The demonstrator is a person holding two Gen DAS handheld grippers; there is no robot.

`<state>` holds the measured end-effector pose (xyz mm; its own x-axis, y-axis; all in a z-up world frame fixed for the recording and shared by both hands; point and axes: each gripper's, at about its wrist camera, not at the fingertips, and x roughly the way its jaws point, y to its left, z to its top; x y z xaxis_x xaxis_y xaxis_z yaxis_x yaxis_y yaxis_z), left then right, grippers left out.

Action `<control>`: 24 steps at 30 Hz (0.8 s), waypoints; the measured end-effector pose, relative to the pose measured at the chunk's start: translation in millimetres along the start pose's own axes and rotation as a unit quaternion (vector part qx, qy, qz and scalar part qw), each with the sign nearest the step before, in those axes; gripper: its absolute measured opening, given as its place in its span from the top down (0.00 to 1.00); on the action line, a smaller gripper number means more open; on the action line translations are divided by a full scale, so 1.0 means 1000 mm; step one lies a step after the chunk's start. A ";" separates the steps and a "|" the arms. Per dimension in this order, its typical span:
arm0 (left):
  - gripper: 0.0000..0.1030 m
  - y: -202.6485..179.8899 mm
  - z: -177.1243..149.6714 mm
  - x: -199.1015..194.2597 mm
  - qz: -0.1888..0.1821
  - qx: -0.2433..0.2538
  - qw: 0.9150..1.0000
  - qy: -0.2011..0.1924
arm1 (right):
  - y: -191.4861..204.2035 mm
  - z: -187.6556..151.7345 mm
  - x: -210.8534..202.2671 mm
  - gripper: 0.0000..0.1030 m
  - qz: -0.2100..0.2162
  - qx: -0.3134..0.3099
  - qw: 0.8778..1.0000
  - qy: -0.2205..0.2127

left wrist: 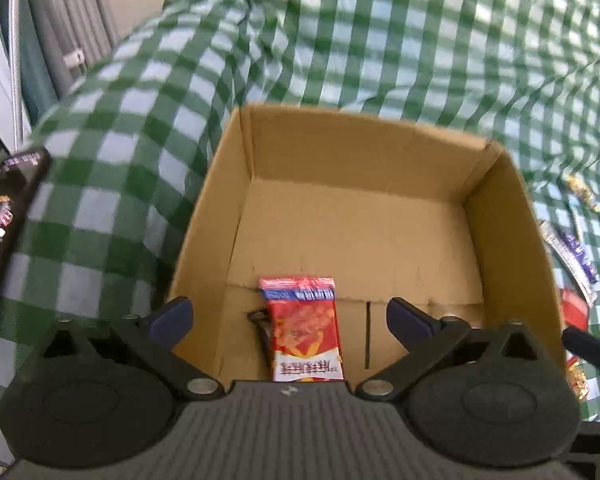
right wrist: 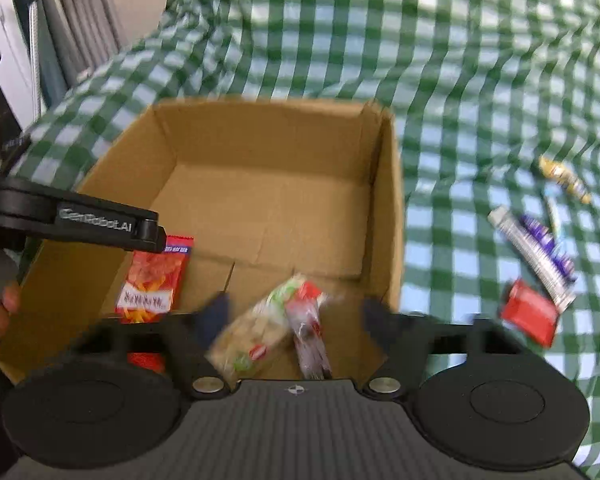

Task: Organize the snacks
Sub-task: 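Open left tool releasing red bag while right tool drops coffee stick into box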

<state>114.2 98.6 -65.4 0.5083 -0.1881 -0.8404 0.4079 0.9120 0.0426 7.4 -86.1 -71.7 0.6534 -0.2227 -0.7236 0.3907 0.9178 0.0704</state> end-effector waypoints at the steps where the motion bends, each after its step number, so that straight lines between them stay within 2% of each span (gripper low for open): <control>1: 0.00 0.000 0.000 -0.005 -0.003 0.005 1.000 0.002 | 0.002 0.001 -0.006 0.17 0.000 -0.006 1.000 -0.009; 5: 0.00 0.004 -0.014 -0.026 -0.005 0.011 1.000 0.009 | 0.006 -0.004 -0.027 0.08 -0.011 -0.031 0.999 -0.029; 13: 0.00 0.022 -0.064 -0.083 0.005 -0.020 1.000 0.015 | 0.021 -0.037 -0.083 0.05 0.001 -0.027 0.999 -0.029; 19: 0.00 0.024 -0.093 -0.113 0.009 -0.024 1.000 0.014 | 0.043 -0.061 -0.114 0.04 0.010 -0.027 0.999 -0.032; 24: 0.00 0.022 -0.110 -0.131 0.004 -0.026 1.000 0.009 | 0.052 -0.073 -0.141 0.03 0.004 -0.030 0.998 -0.054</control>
<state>-27.2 183.2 -14.1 0.4972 -0.1748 -0.8498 0.3631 0.9315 0.0208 -111.4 16.9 -16.0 0.7240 -0.2463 -0.6444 0.3471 0.9373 0.0317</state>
